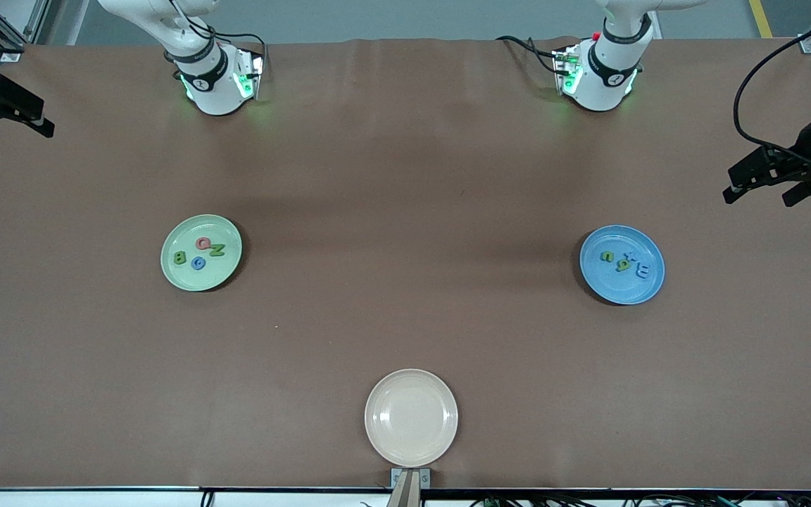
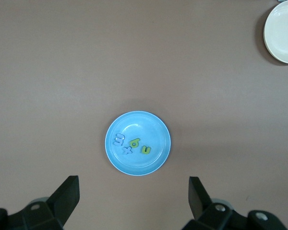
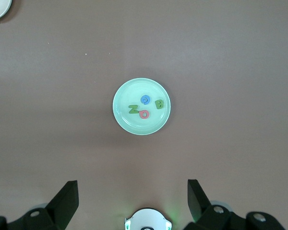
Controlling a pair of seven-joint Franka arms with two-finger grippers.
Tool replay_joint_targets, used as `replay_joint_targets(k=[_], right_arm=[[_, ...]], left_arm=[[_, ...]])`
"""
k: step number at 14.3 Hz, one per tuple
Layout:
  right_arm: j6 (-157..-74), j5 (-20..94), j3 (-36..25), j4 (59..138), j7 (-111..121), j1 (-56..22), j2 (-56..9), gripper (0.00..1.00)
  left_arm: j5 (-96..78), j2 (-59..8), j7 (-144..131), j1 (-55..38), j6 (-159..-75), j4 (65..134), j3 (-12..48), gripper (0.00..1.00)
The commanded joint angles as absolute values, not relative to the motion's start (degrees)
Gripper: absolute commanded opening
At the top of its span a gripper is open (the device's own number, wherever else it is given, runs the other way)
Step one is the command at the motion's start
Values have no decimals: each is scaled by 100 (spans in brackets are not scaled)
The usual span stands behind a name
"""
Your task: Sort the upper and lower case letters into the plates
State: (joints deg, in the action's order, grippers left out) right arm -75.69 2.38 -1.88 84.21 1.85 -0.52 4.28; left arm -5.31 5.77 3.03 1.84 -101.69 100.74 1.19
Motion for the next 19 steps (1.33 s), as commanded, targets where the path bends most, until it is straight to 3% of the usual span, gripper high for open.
replay_joint_targets(k=[1,4,19], right_arm=[[-7576,316,-158,8455,246,-18,510,100],[-7532,308,-167,8464,246,-18,510,100],[-7559,220,-185,8464,475,-9,510,100]], left_arm=[[-431,292,299,237,-9679,9477,193,100],[-431,-35,281,211,-9325,8851,193,100],[-413,70,237,229,-9404,8833,202,100]])
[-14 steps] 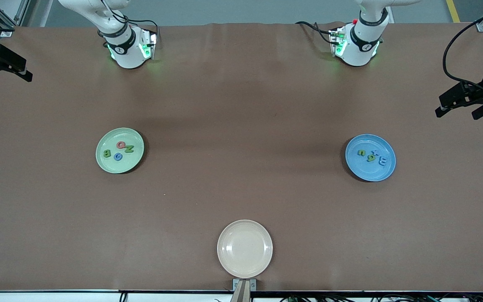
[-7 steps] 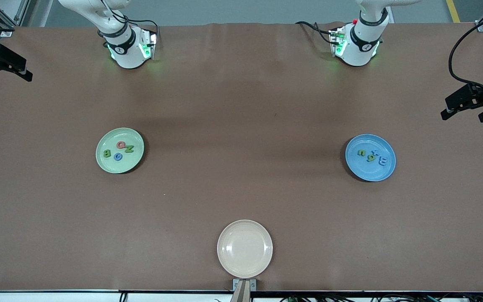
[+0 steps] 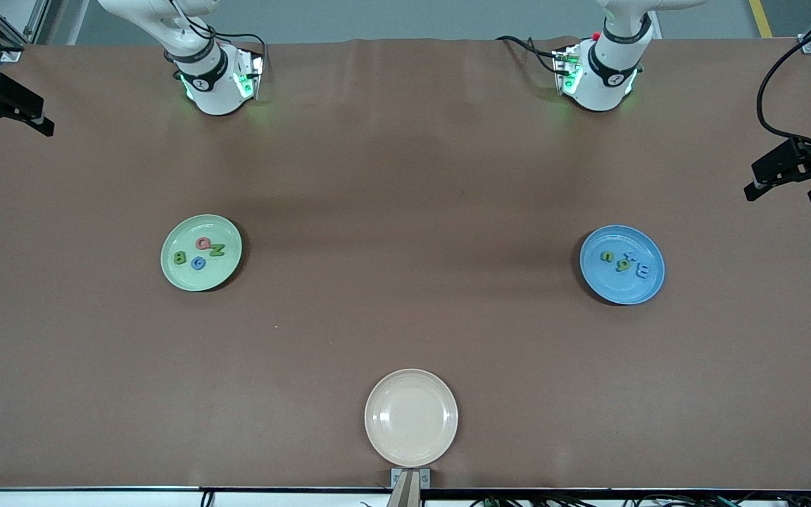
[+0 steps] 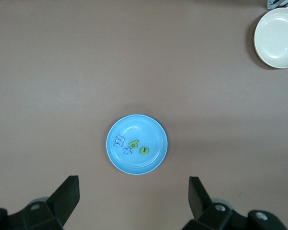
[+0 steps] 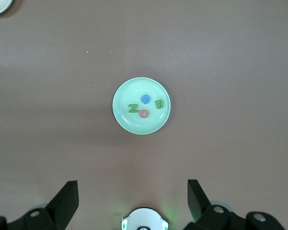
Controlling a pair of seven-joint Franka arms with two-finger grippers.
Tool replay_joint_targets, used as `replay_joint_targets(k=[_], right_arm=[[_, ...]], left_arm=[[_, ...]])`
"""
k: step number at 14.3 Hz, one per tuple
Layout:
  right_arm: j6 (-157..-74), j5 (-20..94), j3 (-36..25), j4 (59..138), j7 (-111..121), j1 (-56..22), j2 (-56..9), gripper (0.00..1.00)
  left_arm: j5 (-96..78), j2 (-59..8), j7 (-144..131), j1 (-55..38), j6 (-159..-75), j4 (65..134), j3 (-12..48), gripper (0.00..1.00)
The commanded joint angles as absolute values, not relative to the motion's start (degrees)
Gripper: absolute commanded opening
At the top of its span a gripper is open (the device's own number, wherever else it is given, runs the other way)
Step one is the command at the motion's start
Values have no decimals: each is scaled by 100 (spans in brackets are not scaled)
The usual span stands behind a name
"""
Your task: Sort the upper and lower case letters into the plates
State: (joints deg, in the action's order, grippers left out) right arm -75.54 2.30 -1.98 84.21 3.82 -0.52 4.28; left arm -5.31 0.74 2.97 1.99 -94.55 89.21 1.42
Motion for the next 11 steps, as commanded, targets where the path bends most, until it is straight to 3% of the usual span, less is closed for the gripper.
replay_joint_targets(k=[1,11], right_arm=[[-7559,211,-185,8464,475,-9,510,100],[-7550,211,-193,8455,457,0,501,100]], left_arm=[[-413,70,237,229,-9404,8833,202,100],[-98,70,-53,220,-9431,8842,211,100]])
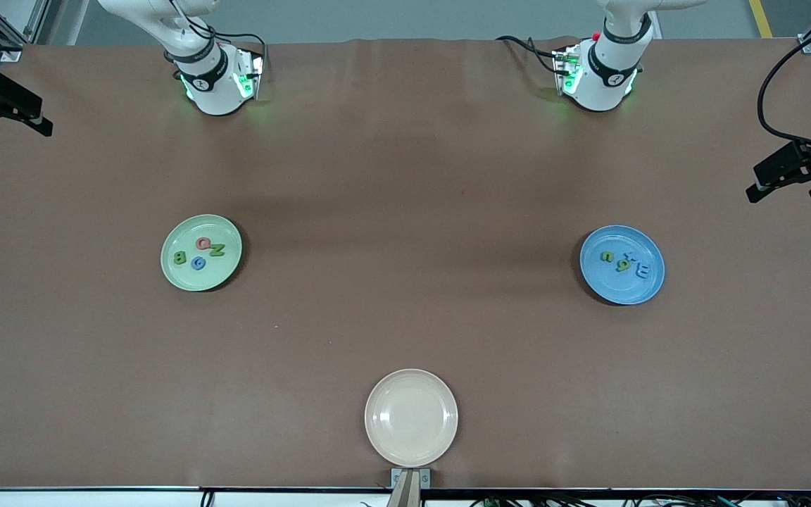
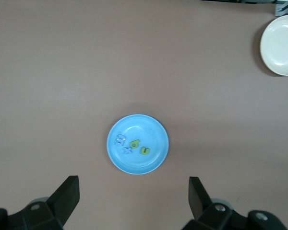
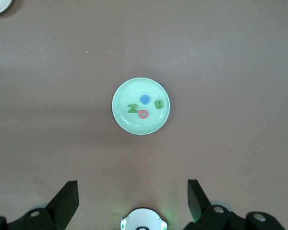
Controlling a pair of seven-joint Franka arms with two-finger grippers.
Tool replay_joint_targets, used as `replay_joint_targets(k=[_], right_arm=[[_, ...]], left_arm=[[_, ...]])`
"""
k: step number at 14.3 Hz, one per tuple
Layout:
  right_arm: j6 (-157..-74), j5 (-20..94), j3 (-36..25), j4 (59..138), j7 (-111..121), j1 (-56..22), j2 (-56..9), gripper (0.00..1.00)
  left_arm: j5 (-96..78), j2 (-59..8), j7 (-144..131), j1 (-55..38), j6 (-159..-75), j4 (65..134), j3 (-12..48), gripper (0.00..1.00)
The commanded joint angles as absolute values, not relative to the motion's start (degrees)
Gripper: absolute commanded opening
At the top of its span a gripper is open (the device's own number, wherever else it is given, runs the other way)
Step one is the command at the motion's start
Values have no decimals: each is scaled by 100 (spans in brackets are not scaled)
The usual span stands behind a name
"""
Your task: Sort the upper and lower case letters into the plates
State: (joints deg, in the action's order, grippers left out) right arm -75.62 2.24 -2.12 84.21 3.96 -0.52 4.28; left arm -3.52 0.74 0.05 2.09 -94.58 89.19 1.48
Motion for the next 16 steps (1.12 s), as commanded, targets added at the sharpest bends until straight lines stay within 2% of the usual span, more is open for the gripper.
replay_joint_targets(k=[1,16], right_arm=[[-7550,211,-202,8455,448,9,492,100],[-7576,150,-185,8464,229,-9,492,100]], left_arm=[[-97,70,-61,220,-9439,8842,211,100],[-352,88,-79,255,-9439,8859,202,100]])
